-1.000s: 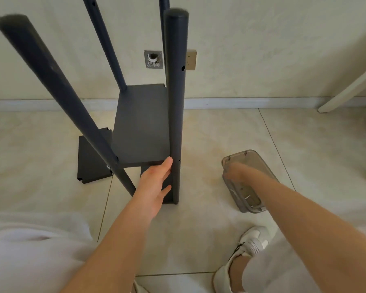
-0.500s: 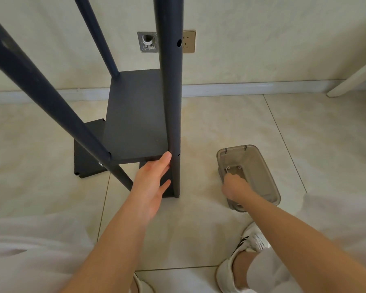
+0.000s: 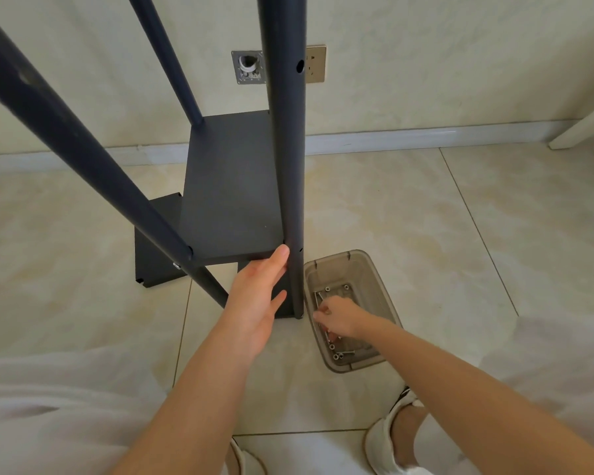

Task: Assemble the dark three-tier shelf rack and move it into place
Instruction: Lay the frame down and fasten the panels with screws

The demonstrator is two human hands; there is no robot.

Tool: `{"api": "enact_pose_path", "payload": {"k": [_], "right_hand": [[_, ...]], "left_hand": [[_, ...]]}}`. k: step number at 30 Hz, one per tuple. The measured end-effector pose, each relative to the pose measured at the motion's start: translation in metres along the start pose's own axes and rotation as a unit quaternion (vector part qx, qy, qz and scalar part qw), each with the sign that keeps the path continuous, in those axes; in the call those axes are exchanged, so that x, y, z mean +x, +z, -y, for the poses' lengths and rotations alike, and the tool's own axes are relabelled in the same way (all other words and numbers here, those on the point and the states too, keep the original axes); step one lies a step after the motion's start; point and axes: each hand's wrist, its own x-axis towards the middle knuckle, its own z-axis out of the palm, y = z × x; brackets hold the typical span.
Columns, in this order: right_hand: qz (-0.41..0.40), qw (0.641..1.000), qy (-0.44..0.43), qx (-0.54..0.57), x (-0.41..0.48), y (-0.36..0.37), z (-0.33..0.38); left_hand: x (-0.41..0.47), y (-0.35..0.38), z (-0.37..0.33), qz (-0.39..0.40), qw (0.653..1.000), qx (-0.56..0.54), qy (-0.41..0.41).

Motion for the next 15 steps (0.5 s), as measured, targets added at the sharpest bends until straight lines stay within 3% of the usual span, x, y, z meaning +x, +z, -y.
{"api": "enact_pose_path", "payload": {"k": [3,9,15], "right_hand": [[-0.013,0.999,0.024,0.042,0.002,-0.007,-0.011],[0.026,0.991,0.082,-0.101,0.011,0.002,-0.035],[0.059,0.97,0.085,-0.221,0.017,0.015,-0.048]], "left_hand": [[-0.001,-0.001,0.001,-0.002,1.0,0.007,-0.001],[-0.001,-0.003,0.002,0.003,1.0,0.016,0.001],[0.003,-0.006,0.003,0.007,0.999,0.04,-0.006]]}}
